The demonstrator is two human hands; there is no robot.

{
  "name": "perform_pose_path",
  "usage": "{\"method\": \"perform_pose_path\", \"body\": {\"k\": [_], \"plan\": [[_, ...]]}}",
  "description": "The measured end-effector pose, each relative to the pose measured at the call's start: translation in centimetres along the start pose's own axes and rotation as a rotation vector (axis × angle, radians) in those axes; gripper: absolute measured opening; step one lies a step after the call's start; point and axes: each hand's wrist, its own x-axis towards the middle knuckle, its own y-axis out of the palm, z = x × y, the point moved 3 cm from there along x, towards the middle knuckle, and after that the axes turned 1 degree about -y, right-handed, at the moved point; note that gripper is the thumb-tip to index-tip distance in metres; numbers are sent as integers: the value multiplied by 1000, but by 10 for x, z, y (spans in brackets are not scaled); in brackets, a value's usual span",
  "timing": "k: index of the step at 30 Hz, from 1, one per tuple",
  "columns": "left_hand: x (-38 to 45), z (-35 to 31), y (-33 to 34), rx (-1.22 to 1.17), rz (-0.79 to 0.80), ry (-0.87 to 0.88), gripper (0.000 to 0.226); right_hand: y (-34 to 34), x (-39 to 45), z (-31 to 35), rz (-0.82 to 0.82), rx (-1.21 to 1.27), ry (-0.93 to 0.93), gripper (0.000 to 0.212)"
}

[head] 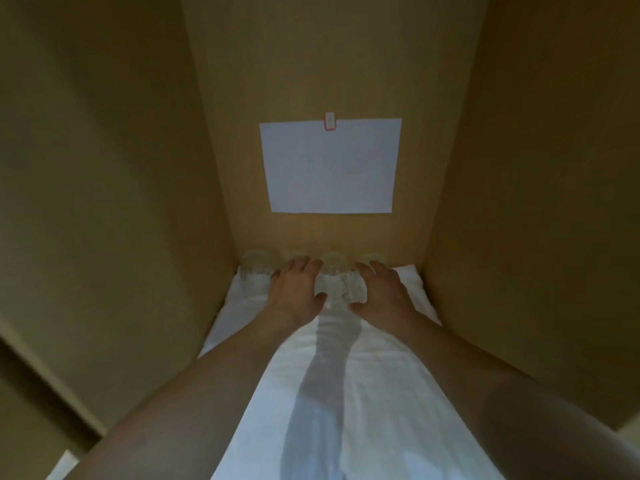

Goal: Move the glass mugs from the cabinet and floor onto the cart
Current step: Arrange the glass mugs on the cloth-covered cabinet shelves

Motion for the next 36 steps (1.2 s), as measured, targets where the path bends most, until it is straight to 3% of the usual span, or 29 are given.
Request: {"method": "perform_pose_path", "body": {"k": [21, 36], "plan": [[-229, 10, -50, 48, 19, -221, 70, 34, -164, 86, 126, 41, -229, 83], [-402, 127, -107, -13, 69, -290, 66, 98, -280, 237, 167, 84, -245, 85]]}}
